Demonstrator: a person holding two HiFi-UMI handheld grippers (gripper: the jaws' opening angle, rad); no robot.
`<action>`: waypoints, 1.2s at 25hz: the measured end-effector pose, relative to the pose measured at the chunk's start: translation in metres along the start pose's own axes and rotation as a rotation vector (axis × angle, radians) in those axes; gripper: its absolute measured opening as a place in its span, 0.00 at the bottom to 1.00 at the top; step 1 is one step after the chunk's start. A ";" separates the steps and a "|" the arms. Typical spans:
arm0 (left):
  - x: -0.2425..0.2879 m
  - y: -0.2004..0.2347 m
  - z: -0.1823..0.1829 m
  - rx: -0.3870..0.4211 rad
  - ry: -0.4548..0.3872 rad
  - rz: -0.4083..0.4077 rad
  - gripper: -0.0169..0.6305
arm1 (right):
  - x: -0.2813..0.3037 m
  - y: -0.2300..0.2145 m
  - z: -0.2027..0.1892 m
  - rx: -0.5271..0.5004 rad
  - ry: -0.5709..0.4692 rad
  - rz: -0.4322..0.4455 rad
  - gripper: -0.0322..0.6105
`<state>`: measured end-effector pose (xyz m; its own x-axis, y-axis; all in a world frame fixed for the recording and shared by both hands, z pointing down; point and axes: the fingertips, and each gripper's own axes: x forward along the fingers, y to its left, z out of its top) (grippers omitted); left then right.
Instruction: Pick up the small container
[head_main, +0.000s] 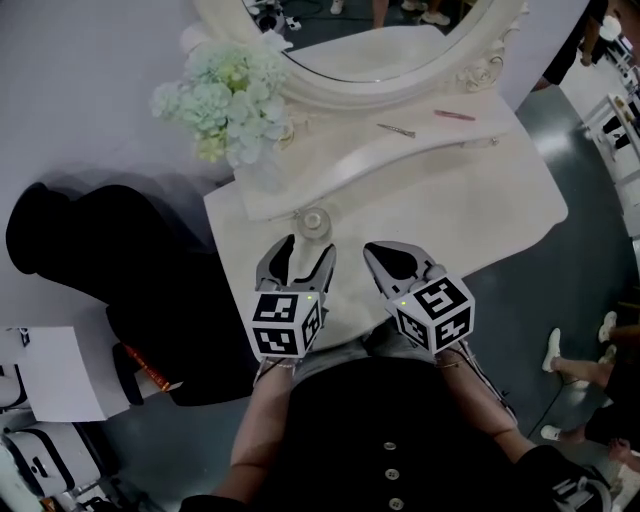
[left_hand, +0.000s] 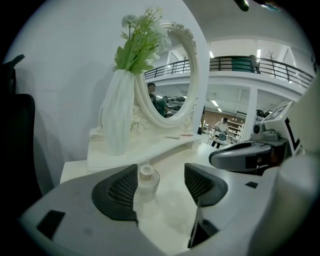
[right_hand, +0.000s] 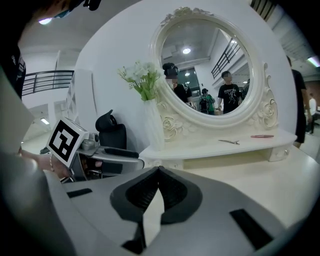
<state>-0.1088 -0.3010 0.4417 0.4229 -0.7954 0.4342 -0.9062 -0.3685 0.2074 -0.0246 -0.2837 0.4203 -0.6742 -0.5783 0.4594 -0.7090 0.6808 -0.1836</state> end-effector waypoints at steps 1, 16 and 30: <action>0.002 0.002 -0.002 0.008 0.009 -0.003 0.44 | 0.002 0.000 -0.002 0.005 0.006 -0.004 0.05; 0.049 0.026 -0.037 0.053 0.127 -0.004 0.47 | 0.028 -0.006 -0.023 0.082 0.062 -0.023 0.05; 0.089 0.037 -0.043 0.040 0.131 -0.001 0.51 | 0.035 -0.025 -0.037 0.117 0.093 -0.059 0.05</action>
<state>-0.1046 -0.3647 0.5262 0.4183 -0.7261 0.5457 -0.9041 -0.3904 0.1736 -0.0226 -0.3041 0.4730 -0.6122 -0.5681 0.5499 -0.7700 0.5865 -0.2514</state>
